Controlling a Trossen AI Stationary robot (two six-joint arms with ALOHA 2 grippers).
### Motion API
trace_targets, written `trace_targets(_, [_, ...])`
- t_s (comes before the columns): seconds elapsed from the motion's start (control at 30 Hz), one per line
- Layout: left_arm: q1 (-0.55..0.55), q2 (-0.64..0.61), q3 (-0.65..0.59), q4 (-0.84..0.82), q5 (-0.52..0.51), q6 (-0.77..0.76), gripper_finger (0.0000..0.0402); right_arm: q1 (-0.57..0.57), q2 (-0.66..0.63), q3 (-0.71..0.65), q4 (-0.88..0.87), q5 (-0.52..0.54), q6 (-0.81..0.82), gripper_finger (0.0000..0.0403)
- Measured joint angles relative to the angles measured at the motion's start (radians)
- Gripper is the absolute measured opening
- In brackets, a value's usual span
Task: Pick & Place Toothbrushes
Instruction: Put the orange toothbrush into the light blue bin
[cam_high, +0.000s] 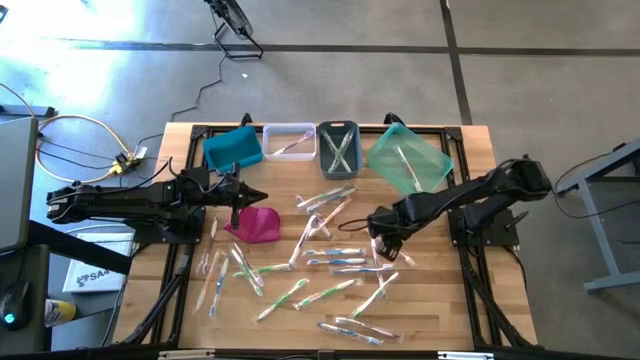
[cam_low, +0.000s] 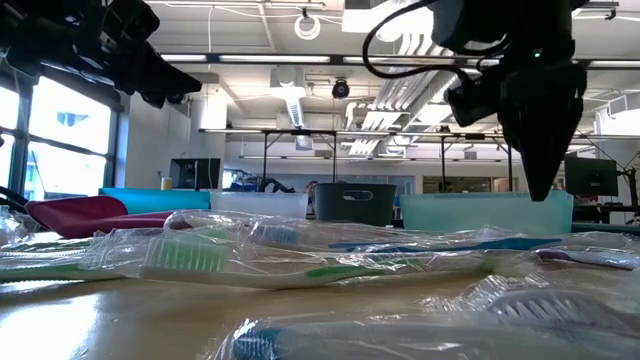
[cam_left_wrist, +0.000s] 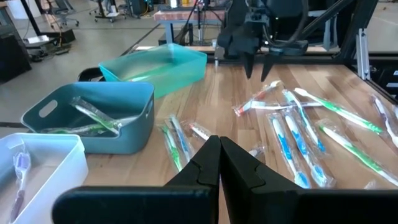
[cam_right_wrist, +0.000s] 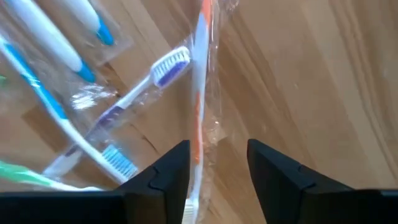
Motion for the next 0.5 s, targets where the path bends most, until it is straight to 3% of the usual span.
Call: trace_targets(0.5, [0.0,0.0,0.0,-0.066,0.0,0.0,0.0003,0.06,0.129,0.0,0.091,0.049,0.007,0.0145])
